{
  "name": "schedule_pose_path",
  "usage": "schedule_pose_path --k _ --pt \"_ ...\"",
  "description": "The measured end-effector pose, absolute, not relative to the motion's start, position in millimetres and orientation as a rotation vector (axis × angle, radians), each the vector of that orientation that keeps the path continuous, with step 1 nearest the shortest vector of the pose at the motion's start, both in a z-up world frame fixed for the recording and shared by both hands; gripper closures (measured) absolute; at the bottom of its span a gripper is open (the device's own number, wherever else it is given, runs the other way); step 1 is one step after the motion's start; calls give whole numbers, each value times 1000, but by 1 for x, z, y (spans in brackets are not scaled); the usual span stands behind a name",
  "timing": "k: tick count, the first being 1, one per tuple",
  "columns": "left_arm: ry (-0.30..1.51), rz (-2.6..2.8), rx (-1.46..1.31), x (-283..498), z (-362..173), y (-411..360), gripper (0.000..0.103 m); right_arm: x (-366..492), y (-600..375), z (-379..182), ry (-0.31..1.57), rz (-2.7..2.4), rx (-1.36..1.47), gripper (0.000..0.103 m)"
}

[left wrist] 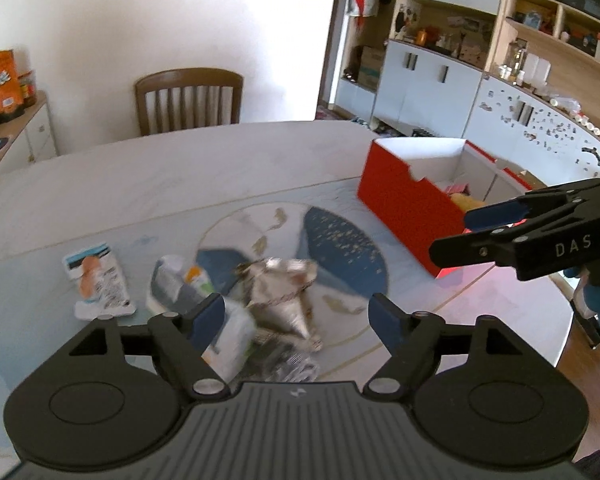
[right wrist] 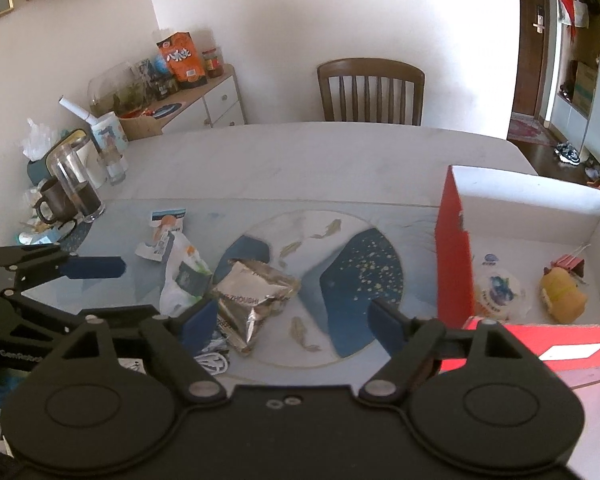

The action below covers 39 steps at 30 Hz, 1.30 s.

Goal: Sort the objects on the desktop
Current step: 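Lift both open tools out of the box and move back over the table, then grasp the white plush toy with the left tool while the right tool grasps the black bagged item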

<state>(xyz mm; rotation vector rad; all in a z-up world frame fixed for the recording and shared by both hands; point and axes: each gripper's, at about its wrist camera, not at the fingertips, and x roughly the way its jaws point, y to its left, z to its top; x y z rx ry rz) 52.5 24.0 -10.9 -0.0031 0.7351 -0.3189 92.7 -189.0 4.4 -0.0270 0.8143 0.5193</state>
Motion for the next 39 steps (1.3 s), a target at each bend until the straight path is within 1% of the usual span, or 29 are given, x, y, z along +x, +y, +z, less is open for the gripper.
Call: schedule_pose_path --k 3,5,6,15,23,39 --pt "744 -305 -6 48 -19 34 14 91 -178 -1 819 520 -39 20" --pt "747 -296 -7 44 -24 40 6 89 -173 -5 825 520 -47 20" --pt "752 -294 -10 43 -27 43 0 89 -171 -7 830 521 -48 20" --pt "825 -271 -20 35 -59 64 0 90 -147 -26 872 533 -58 20" --pt "881 -273 39 25 -87 65 0 87 -123 -41 908 561 -84 20" --pt "903 -307 118 24 -108 56 0 84 -80 -68 964 581 -133 20"
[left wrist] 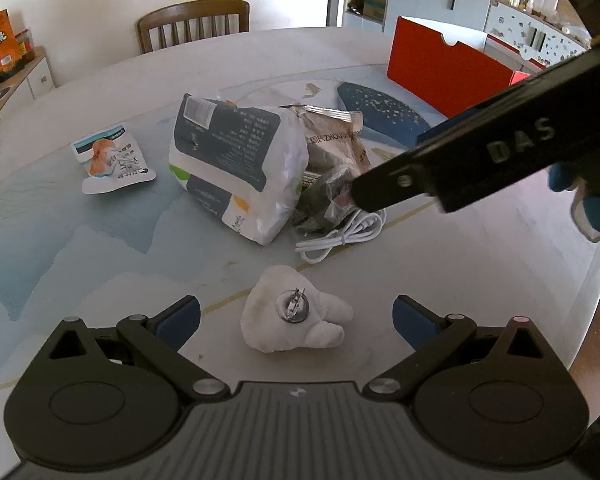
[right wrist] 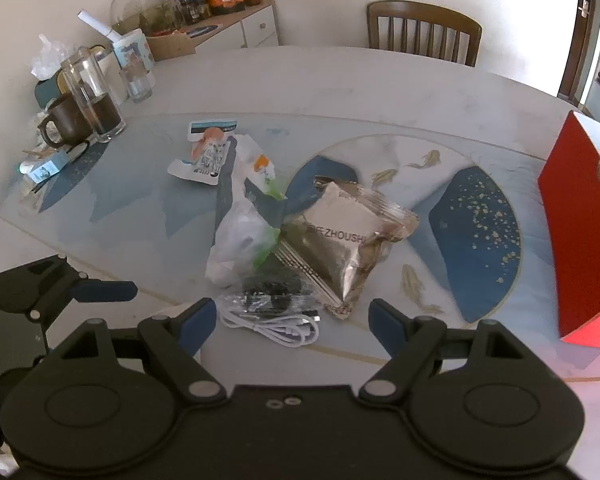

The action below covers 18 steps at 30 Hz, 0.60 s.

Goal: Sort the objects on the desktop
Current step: 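Grasp the white plush toy with the left tool while the right tool grasps the black bagged item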

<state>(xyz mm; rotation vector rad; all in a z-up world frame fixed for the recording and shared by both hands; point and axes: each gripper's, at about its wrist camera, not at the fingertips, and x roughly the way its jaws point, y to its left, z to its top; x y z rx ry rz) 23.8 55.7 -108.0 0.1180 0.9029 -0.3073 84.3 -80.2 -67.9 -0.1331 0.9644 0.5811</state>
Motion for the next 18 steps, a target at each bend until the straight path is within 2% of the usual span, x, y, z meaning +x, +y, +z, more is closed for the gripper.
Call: schedule_pose_path --k 12,18 --pt "896 -303 141 24 -116 55 1 95 -53 -87 987 578 -205 22" --pt "897 -298 148 25 -116 55 7 99 -48 -92 994 563 -234 24"
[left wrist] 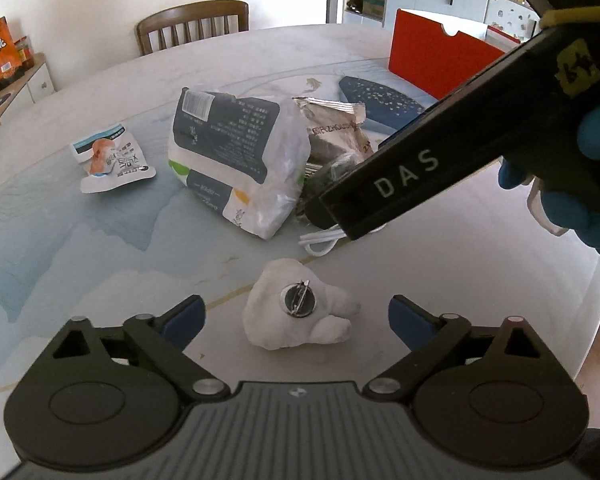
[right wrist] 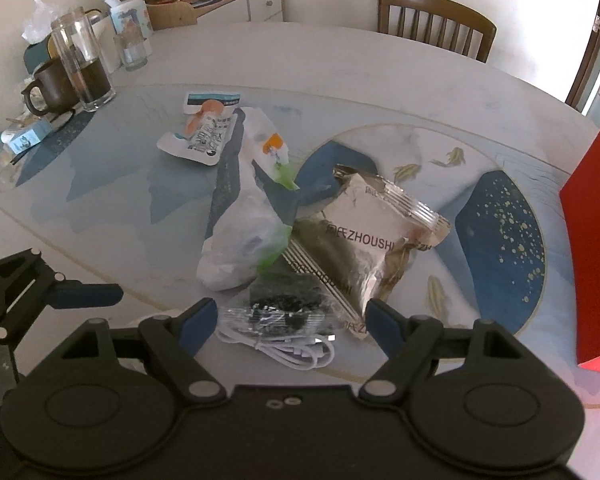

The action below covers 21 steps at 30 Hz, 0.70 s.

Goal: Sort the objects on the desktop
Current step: 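Grasp the white plush toy with the left tool while the right tool grasps the black bagged item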

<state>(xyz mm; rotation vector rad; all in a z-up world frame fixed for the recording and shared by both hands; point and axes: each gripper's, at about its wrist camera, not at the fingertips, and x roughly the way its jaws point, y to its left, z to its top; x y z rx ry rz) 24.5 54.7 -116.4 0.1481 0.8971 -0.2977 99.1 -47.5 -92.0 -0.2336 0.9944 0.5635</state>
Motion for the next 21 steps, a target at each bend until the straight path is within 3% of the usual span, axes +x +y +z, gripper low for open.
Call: schedule_pose_path --k 5,7,14,16,21 --pt "900 -301 149 24 -117 54 15 102 -44 -95 1005 555 -243 27" --pt "906 -299 151 24 -118 53 24 103 -44 -97 1015 553 -247 40" --pt "913 -292 158 25 -118 53 37 104 -44 -97 1019 546 -247 43" --pt "911 -290 162 25 -118 52 43 104 -44 -96 1018 547 -248 48" --pt "913 -283 165 26 -118 51 44 103 -48 -92 1012 544 -247 54"
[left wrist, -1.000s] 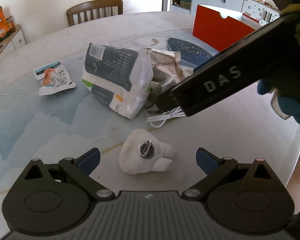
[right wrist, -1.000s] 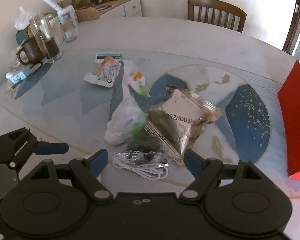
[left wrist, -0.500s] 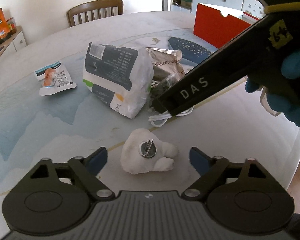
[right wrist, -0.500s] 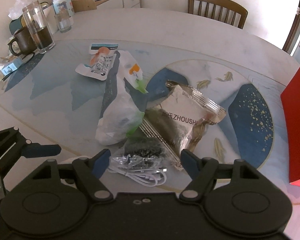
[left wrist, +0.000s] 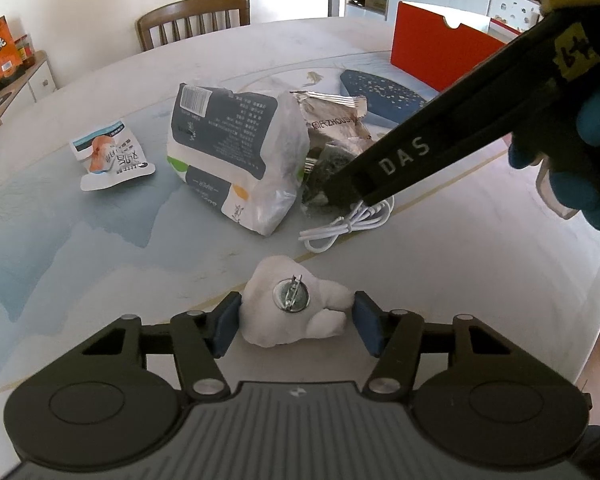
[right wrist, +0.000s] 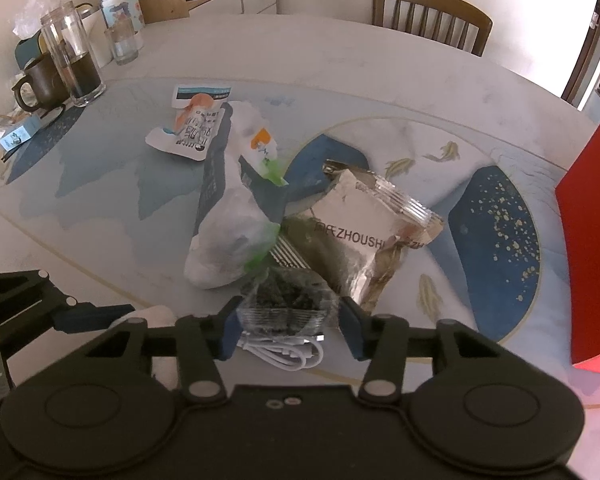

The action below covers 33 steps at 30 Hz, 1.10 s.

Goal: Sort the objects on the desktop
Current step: 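Grasp the white plush toy with the left tool while the right tool grasps the black bagged item, then carry the white plush toy and black bagged item with both tools over the red box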

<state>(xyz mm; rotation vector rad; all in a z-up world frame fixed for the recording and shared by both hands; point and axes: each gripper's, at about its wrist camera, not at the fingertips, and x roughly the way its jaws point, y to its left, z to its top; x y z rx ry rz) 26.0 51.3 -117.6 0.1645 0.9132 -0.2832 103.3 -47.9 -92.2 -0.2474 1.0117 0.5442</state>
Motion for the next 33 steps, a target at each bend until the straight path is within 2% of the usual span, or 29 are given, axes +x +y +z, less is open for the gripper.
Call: schedule_pose_path --k 2,10,33 --pt "913 -281 166 26 -117 50 45 103 -50 -91 1010 542 -244 60" --pt "917 -276 143 27 -115 51 47 101 -57 -85 997 537 -232 65" --pt "849 -258 29 30 -62 47 48 85 -96 -45 956 558 -152 67"
